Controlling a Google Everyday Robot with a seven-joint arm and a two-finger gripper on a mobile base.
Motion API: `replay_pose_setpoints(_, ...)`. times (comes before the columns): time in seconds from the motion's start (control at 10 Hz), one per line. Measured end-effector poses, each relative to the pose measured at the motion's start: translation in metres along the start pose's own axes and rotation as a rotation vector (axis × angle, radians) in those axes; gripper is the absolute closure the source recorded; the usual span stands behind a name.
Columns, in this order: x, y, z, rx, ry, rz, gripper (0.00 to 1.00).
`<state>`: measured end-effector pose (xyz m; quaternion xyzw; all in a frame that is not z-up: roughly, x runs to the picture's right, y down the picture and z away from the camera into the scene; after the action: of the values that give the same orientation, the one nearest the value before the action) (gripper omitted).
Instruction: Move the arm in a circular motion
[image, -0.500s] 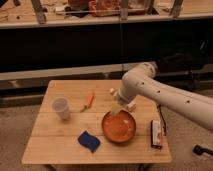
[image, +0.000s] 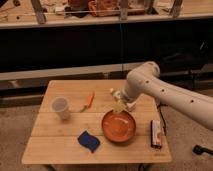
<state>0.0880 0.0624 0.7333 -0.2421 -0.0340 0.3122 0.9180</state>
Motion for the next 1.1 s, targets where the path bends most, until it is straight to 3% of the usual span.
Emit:
replay_pose_setpoints(0.5, 0.001, -0.012, 0.003, -0.001, -0.021, 0.022, 0.2)
replay_pose_setpoints(0.6, 0.003, -0.024, 0.005, 0.001, -0.028, 0.024, 0.2)
replay_pose_setpoints(0.9, 0.025, -0.092, 0.016, 0.035, -0.02, 0.017, 0.2)
replay_pose_setpoints(1.1, 0.049, -0.116, 0.016, 0.047, 0.032, 0.036, 0.2)
